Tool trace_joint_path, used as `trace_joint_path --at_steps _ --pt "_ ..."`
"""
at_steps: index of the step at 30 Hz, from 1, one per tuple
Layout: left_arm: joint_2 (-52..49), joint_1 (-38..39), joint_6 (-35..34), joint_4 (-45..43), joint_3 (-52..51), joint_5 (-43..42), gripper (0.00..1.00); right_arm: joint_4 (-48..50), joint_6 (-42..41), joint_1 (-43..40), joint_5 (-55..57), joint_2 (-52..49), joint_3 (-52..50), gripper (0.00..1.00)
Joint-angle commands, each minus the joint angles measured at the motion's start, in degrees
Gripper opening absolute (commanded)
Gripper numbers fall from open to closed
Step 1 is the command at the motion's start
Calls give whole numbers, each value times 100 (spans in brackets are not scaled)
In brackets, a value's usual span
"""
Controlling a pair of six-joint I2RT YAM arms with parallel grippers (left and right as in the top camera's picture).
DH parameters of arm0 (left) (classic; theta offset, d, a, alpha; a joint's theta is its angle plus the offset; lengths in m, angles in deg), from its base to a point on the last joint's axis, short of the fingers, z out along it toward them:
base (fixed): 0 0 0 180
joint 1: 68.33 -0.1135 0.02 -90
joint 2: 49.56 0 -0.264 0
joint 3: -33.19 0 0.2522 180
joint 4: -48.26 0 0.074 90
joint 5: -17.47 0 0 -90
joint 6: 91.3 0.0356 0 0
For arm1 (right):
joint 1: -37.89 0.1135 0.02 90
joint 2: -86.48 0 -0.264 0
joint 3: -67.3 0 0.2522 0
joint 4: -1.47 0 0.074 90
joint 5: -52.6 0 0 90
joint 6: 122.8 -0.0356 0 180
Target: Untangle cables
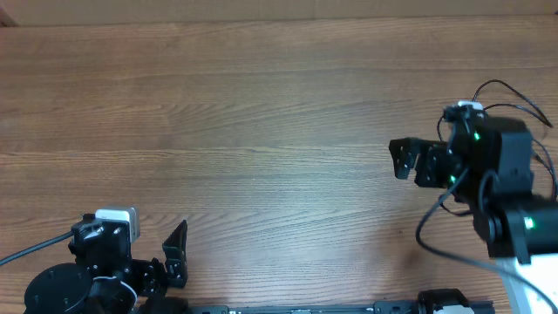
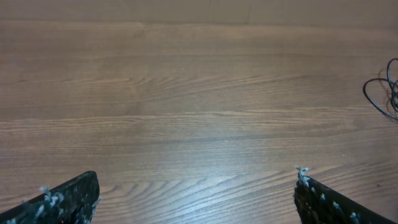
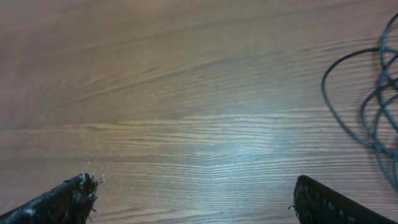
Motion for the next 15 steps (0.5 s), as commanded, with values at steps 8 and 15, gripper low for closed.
trace_joint_path --at_steps 8,15 --pt "35 7 105 452 -94 96 99 -44 -79 -35 201 105 -46 100" --pt "35 7 103 852 -94 96 100 -1003 -79 -33 -120 -181 -46 100"
